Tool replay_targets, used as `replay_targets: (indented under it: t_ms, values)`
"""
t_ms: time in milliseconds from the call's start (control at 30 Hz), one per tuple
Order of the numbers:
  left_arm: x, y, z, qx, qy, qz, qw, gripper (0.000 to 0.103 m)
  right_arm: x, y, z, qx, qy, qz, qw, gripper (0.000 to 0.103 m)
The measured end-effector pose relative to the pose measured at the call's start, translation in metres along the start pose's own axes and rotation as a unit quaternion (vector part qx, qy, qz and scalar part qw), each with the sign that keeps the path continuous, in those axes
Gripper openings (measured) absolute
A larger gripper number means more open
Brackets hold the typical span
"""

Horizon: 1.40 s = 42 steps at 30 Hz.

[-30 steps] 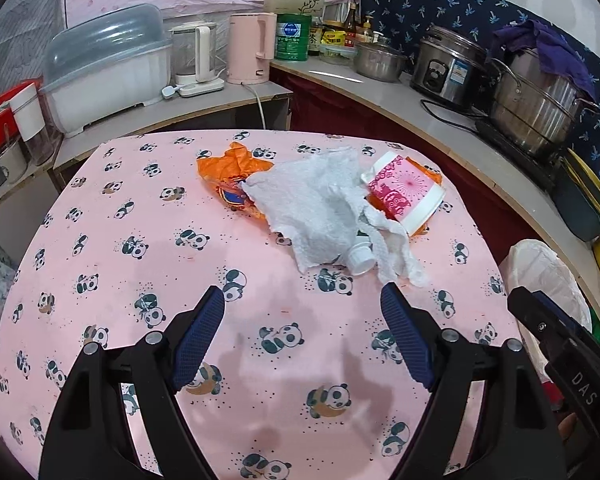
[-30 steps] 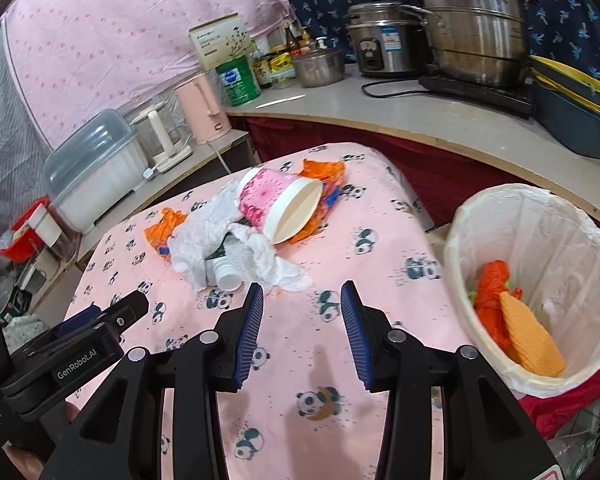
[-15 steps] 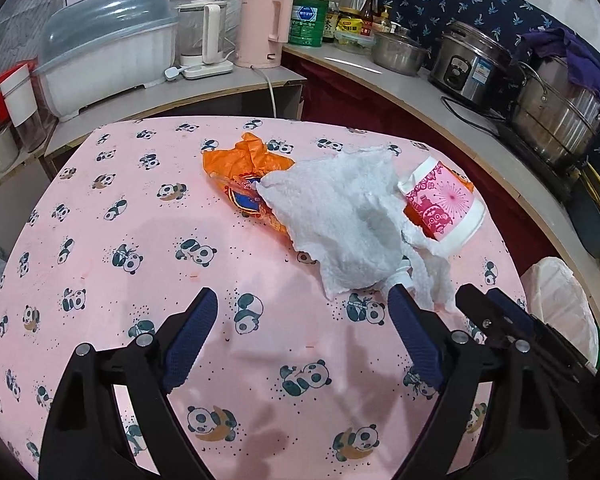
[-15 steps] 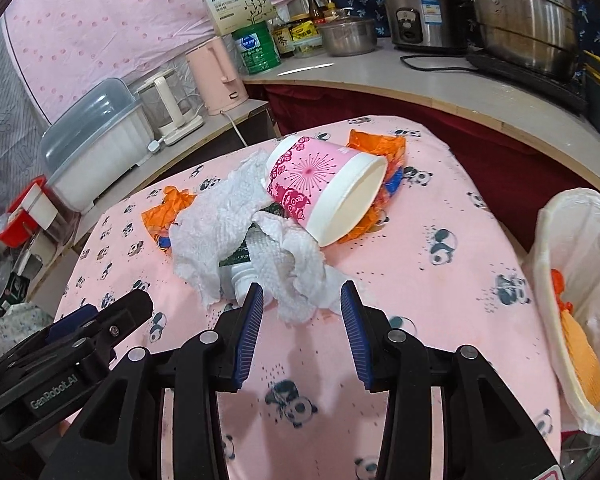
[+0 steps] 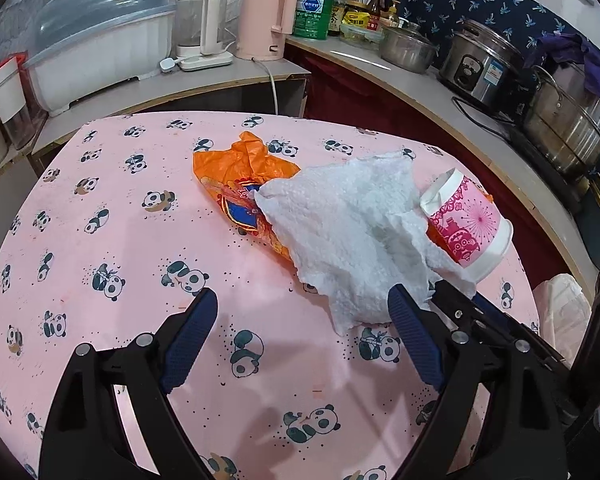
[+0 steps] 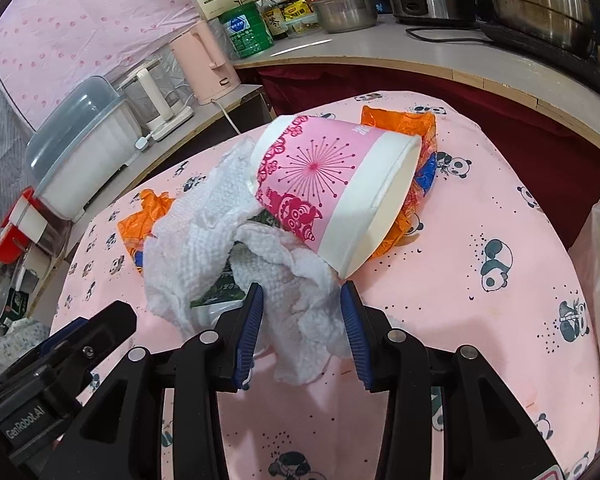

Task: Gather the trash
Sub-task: 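Grasp the white tissues with the right gripper while the left grasps tissues too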

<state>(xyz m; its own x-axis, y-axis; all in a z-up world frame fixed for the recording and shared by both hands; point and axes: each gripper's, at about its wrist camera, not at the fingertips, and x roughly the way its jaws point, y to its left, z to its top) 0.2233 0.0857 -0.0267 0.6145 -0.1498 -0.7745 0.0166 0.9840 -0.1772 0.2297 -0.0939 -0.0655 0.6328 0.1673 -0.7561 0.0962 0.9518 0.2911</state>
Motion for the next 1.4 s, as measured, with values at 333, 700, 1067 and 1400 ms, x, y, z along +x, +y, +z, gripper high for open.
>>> replay_targets:
  t_ms: [333,700,1067,1400]
  values:
    - [0.013,-0.015,0.004,0.005,0.012,-0.019,0.9997,0.083,0.001,-0.013,-0.010,0.002,0.007,-0.002,1.000,0.008]
    - [0.025,-0.054,0.000,0.030,0.031,-0.052,0.9977,0.083,-0.018,-0.030,-0.028,0.022,0.007,0.001,1.000,0.008]
    - [0.023,-0.067,-0.009,0.048,0.046,-0.052,0.9964,0.021,-0.038,-0.034,-0.046,0.023,0.009,0.005,1.000,0.008]
    - [-0.019,-0.060,-0.022,0.047,0.025,-0.046,0.9975,0.007,-0.084,-0.033,-0.044,0.022,-0.033,0.017,0.999,0.008]
